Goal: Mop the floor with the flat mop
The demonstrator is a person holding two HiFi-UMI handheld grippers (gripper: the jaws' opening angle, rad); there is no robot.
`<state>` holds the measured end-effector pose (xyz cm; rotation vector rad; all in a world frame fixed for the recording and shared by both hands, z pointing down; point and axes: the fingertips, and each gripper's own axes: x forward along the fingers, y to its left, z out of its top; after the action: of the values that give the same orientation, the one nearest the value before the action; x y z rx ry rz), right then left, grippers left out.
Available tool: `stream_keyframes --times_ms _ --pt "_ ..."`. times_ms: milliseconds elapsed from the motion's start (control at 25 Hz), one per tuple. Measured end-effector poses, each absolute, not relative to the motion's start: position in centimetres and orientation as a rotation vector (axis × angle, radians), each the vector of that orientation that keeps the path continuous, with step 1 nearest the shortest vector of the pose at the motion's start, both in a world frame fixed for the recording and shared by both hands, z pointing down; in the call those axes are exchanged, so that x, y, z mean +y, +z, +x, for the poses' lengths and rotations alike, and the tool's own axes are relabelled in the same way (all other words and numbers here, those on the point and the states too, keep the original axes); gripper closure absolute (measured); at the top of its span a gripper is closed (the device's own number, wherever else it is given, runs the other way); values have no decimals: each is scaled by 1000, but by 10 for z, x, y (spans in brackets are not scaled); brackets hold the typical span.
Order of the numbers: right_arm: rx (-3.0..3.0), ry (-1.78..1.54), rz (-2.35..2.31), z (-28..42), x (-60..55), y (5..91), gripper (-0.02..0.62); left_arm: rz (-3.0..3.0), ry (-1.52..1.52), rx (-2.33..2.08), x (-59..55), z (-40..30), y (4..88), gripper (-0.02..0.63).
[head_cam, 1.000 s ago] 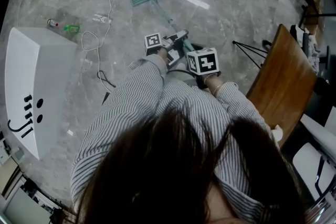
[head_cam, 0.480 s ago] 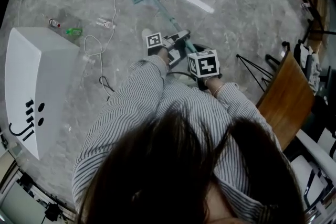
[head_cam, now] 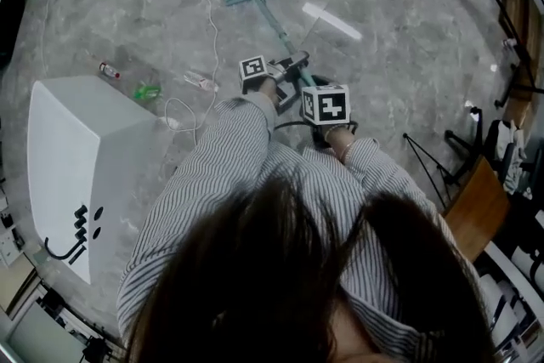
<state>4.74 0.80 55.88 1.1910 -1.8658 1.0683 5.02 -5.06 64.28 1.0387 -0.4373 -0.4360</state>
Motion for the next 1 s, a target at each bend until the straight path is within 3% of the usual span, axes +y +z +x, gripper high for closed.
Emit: stream_keyframes --times_ms 400,800,1000 --pt "-1909 1037 1173 -32 -189 566 476 1002 -566 -469 -251 -30 633 442" --pt "-1980 1040 1137 -82 -400 564 476 1088 -432 -461 -459 -79 630 437" --pt "-1979 1036 1098 -107 -489 567 477 1061 -553 -504 -549 -110 633 431"
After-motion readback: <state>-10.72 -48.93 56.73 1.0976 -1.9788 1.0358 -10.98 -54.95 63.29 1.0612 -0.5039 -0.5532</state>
